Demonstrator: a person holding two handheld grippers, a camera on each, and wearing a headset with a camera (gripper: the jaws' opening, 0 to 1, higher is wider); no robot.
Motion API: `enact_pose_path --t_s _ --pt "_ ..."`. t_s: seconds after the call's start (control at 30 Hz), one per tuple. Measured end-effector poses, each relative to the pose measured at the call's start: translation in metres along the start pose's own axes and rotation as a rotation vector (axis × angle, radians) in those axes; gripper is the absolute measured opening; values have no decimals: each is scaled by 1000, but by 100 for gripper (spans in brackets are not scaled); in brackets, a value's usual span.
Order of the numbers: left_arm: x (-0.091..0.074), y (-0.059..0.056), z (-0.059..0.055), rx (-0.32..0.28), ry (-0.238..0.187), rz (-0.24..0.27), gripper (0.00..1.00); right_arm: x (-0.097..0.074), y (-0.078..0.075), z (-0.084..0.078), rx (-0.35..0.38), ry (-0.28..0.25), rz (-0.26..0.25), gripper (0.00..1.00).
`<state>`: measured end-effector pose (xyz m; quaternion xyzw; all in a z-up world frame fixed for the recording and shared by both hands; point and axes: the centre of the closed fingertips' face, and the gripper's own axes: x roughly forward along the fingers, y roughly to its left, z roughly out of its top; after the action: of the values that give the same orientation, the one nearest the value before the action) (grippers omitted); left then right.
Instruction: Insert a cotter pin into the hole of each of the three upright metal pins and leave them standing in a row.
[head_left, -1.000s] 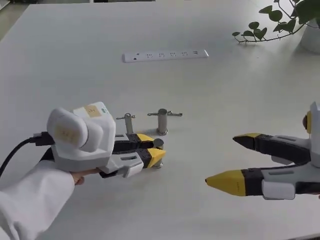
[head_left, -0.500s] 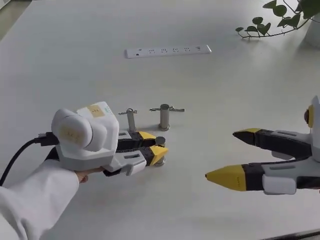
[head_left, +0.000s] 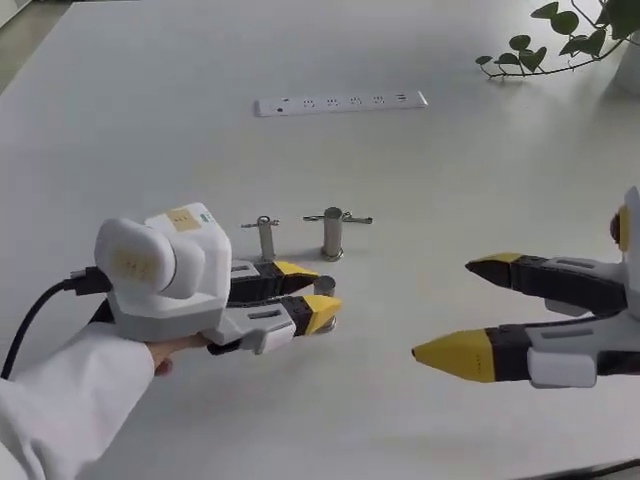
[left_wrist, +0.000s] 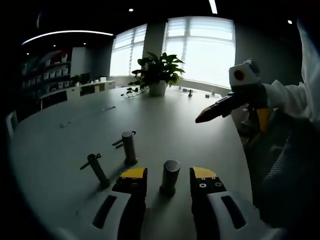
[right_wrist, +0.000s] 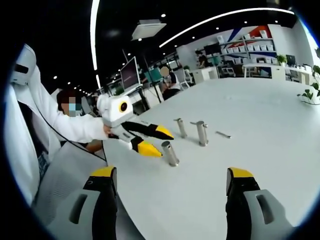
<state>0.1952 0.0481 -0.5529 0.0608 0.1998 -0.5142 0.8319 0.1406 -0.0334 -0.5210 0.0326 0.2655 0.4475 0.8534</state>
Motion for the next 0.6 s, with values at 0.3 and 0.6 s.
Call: enact_pose_path --t_s 0.3,0.6 --pt "-53 6 -6 -104 14 -30 71 -7 -8 7 -36 31 -22 88" --pt "-83 -1 -22 -122 41 -25 99 -6 -22 19 -81 88 -27 85"
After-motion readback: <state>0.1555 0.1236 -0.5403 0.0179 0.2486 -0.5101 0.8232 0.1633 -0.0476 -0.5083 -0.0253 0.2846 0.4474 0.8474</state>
